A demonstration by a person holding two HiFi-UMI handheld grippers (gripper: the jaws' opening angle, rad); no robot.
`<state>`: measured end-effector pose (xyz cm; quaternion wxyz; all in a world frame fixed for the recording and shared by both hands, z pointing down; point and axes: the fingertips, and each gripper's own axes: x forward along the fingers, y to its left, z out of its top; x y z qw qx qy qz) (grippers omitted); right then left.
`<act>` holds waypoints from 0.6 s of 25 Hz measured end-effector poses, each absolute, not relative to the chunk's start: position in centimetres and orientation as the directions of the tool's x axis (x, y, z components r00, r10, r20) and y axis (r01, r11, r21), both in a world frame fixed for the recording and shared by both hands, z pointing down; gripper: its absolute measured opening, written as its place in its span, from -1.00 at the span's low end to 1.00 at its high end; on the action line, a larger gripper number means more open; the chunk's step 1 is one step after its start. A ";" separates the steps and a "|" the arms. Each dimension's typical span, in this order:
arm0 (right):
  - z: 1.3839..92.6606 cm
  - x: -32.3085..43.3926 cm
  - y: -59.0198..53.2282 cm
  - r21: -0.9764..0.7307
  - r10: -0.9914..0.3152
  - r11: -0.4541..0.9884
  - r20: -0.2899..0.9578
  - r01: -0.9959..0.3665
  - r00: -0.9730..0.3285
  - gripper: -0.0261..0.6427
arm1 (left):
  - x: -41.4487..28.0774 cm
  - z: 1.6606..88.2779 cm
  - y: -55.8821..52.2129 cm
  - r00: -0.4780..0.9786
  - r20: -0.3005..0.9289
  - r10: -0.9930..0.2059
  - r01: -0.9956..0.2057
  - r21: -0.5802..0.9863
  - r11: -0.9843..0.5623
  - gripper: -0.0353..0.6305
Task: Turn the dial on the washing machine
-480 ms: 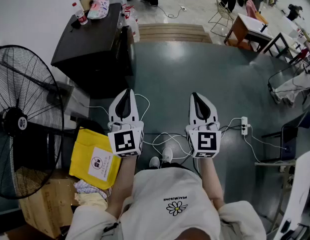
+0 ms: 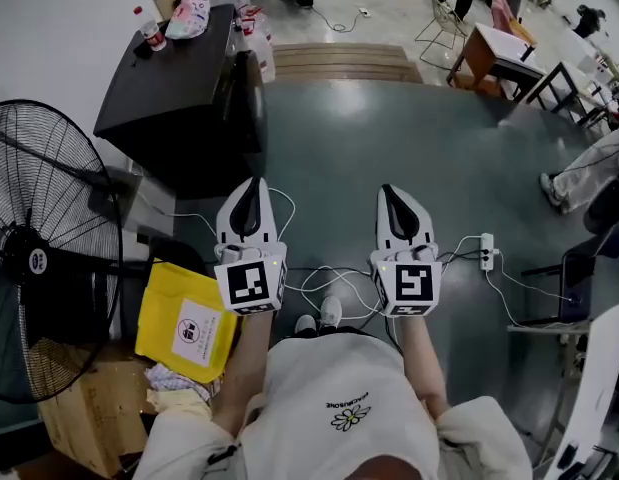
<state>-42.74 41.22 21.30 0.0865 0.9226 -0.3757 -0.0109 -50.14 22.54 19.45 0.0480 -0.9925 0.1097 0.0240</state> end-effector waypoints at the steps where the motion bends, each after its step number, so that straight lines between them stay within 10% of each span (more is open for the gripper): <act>1: 21.4 -42.4 41.4 0.165 -0.694 -0.705 0.040 -0.690 0.719 -0.91 | -49.8 19.5 22.6 0.975 -0.060 -0.215 -0.220 -0.092 -0.971 -0.89; 15: 21.2 -36.4 42.5 0.147 -0.670 -0.734 0.006 -0.664 0.742 -0.91 | -44.2 17.8 21.3 0.967 -0.133 -0.217 -0.234 -0.128 -0.964 -0.89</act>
